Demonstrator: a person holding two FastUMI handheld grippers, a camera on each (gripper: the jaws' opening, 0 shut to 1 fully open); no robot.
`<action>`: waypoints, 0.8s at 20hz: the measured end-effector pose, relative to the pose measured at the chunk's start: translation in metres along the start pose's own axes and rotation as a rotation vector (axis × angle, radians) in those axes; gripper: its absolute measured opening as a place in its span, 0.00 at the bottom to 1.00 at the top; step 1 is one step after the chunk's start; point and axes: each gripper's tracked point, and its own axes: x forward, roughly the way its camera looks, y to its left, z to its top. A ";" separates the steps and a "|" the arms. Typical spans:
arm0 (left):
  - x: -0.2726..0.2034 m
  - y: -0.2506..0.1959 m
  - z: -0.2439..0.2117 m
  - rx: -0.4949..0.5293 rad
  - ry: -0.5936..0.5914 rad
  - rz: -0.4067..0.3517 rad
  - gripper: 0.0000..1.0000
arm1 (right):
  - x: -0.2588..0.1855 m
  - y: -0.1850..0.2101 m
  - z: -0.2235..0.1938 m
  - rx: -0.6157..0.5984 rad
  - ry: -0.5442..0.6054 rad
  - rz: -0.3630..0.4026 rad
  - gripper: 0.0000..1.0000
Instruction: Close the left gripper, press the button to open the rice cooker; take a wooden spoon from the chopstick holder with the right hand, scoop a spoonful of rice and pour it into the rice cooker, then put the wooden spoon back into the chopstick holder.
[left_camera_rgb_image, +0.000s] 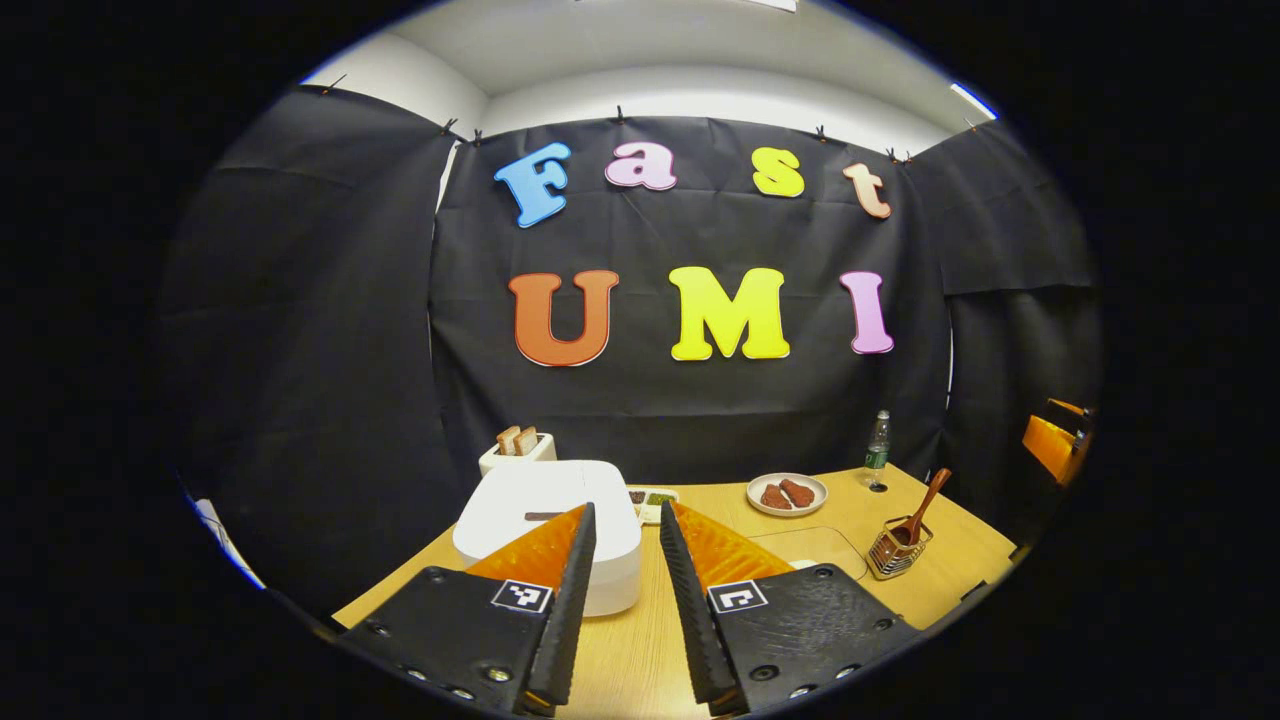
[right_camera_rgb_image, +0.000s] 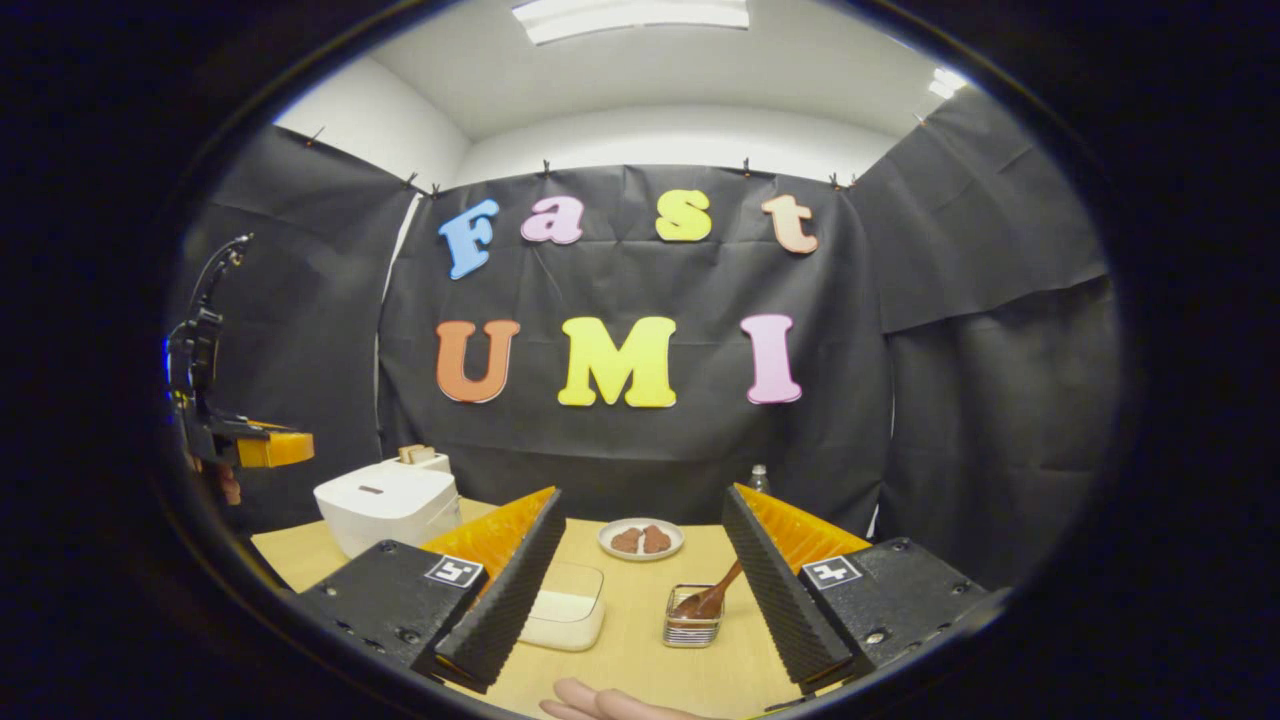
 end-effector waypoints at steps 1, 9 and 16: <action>0.000 0.008 0.002 0.001 0.004 0.019 0.43 | 0.003 -0.003 -0.004 0.001 0.006 -0.008 1.00; 0.058 0.049 -0.008 0.044 0.090 0.061 0.00 | 0.026 -0.046 -0.025 -0.002 0.067 -0.116 1.00; 0.118 0.069 -0.035 0.011 0.255 0.063 0.00 | 0.041 -0.064 -0.034 -0.004 0.102 -0.148 1.00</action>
